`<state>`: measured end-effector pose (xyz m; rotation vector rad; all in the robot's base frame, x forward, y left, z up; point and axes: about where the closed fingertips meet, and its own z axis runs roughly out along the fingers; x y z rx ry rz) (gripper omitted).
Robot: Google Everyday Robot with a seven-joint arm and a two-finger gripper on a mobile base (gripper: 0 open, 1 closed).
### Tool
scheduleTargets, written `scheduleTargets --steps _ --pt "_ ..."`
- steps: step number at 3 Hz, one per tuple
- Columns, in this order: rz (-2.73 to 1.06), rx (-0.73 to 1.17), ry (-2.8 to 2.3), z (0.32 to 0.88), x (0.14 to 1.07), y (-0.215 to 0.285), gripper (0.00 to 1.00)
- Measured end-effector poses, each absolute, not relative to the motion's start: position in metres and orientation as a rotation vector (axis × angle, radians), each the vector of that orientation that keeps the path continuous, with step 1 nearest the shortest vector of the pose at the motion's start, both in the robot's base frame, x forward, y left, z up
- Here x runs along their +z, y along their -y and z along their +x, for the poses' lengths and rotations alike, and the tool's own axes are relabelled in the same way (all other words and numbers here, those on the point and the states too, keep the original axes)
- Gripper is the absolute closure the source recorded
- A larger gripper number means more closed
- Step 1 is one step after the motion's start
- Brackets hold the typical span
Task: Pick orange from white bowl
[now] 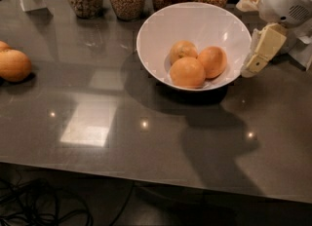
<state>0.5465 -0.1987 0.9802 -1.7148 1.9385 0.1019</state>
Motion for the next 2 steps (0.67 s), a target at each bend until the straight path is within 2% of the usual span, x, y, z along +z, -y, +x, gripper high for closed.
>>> scheduleTargets --steps 2 --pt "-1.731 0.174 -1.824 0.608 0.961 0.188 0.0"
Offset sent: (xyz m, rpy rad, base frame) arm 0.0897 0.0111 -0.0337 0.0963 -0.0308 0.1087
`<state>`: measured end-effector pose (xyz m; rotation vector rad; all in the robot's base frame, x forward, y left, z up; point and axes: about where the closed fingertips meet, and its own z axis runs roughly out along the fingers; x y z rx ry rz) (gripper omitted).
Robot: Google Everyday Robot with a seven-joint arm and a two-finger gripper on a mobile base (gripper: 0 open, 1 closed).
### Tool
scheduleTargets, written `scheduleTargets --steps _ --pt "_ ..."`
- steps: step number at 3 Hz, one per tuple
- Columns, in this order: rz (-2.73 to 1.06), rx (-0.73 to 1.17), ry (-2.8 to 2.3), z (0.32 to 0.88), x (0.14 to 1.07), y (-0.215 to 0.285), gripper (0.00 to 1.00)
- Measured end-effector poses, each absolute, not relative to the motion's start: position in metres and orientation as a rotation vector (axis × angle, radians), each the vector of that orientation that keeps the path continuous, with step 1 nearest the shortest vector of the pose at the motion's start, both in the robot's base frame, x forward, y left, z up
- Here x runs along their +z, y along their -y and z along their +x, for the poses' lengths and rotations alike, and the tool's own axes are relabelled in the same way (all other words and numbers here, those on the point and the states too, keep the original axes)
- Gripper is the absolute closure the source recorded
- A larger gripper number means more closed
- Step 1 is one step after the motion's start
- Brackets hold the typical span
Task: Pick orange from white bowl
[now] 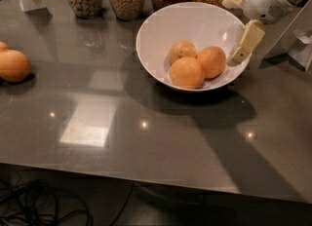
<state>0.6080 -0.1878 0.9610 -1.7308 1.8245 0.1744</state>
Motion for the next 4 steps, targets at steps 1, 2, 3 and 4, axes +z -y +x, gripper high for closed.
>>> scheduleTargets --steps 1,2,3,4 --pt "-1.77 0.197 -1.828 0.619 0.939 0.185 0.19" --pt "-1.807 0.215 -1.85 0.622 0.917 0.184 0.43" --pt "-1.835 0.231 -1.871 0.623 0.899 0.184 0.46" --pt "-1.866 0.252 -1.887 0.622 0.884 0.181 0.33"
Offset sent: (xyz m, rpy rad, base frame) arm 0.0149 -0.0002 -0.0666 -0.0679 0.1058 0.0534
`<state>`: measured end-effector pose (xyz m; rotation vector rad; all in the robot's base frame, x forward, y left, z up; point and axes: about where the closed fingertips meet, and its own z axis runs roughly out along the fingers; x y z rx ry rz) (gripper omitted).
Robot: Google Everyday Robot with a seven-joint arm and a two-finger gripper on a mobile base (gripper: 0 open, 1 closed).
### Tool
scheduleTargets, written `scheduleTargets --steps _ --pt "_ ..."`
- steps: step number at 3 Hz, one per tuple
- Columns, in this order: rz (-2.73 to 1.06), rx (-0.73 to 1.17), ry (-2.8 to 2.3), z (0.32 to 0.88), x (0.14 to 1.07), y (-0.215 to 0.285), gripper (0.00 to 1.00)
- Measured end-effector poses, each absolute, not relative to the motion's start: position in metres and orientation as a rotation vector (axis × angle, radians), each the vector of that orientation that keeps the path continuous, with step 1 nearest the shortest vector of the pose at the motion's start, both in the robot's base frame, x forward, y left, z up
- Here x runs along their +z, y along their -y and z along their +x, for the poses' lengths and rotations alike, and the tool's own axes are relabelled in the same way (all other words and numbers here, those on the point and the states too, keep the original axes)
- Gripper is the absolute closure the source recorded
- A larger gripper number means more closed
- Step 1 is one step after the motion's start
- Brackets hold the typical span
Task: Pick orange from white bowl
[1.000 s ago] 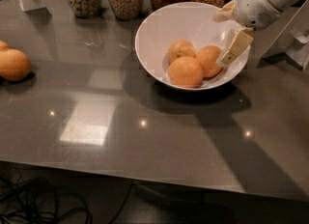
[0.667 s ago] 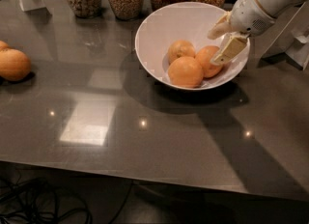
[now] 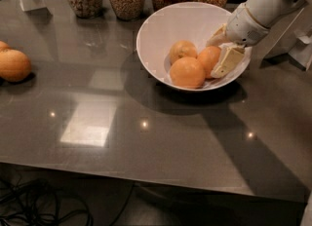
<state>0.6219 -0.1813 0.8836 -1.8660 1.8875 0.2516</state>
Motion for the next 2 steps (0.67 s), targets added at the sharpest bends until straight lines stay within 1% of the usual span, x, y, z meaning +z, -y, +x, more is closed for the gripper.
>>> scheduleTargets --steps 1,2 --pt "-1.886 0.268 -1.896 0.6212 0.8736 0.1786 0.31" --pt "-1.895 0.278 -1.9 0.6212 0.8668 0.1763 0.33"
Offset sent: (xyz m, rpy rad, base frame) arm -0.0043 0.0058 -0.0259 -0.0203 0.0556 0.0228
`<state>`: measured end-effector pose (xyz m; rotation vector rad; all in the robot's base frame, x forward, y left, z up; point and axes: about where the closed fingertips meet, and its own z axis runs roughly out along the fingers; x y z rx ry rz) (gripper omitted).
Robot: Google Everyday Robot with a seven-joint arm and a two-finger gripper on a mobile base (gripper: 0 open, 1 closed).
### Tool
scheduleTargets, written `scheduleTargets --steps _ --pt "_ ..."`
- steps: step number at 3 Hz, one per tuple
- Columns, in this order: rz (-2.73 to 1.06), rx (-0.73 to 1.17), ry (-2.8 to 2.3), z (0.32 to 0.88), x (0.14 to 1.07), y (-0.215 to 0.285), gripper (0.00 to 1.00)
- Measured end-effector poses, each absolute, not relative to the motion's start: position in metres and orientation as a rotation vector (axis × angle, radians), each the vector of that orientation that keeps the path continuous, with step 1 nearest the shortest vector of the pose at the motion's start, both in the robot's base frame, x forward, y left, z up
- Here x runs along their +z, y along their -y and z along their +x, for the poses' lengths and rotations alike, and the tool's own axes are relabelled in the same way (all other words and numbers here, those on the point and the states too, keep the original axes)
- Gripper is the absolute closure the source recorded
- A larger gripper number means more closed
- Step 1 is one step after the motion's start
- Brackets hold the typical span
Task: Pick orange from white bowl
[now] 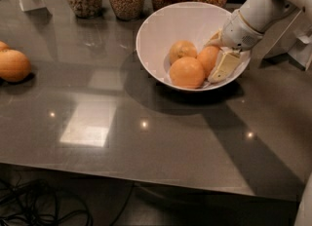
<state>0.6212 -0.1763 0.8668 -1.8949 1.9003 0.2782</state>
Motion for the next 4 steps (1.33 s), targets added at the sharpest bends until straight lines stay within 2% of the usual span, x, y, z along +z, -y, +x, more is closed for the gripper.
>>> scheduleTargets --steps 1,3,4 --pt "-1.894 0.285 -1.902 0.622 0.862 0.175 0.52" --pt "-1.867 0.266 -1.842 0.616 0.883 0.177 0.98" --pt "-1.84 0.247 -1.772 0.601 0.928 0.184 1.0"
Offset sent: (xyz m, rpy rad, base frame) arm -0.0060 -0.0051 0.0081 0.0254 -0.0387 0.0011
